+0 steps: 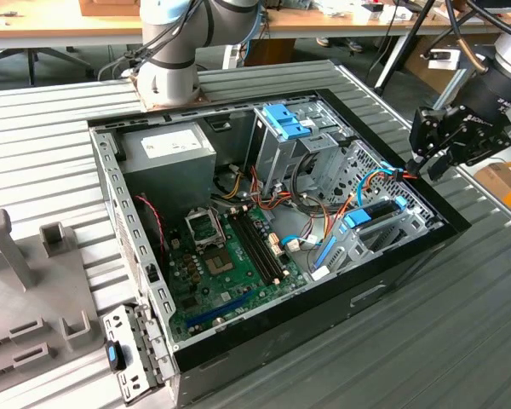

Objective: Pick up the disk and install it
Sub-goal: 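Insert the disk into the insertion slot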

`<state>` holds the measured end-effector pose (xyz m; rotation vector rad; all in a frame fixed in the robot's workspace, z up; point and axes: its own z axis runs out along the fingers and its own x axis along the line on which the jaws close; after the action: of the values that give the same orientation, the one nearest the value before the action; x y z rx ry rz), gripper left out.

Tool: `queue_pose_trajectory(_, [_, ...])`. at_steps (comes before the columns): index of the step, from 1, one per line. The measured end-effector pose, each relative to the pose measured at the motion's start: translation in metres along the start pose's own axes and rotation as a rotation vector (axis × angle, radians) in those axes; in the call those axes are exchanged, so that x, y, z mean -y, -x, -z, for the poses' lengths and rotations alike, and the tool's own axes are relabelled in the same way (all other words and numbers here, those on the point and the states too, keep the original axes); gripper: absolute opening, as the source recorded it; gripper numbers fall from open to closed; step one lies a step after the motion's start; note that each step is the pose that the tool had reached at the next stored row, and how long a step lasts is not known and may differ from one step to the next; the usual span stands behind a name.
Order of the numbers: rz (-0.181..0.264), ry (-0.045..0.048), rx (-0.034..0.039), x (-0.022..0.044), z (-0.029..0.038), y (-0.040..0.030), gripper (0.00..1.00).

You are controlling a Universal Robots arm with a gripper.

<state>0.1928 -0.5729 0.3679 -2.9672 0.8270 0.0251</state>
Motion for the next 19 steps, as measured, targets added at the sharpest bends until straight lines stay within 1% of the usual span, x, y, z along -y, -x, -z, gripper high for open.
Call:
queue_pose_trajectory(2, [0.000, 0.0002, -0.0002, 0.0002, -0.0023, -0.0012, 0.44])
queue_pose_trajectory(7, [0.000, 0.0001, -0.0002, 0.0003, -0.0025, -0.0012, 0.44])
queue_pose_trajectory(9, [0.000, 0.0001, -0.0001, 0.0003, -0.0026, -0.0013, 0.42])
queue_pose_trajectory(10, [0.000, 0.0000, -0.0001, 0.0003, -0.0027, -0.0013, 0.35])
queue_pose_trajectory(14, [0.000, 0.0000, -0.0001, 0.0003, -0.0028, -0.0013, 0.34])
queue_pose_trajectory(15, [0.000, 0.0000, -0.0001, 0.0003, -0.0029, -0.0013, 0.26])
queue_pose_trajectory(19, [0.000, 0.0000, -0.0001, 0.0003, -0.0030, -0.0013, 0.26])
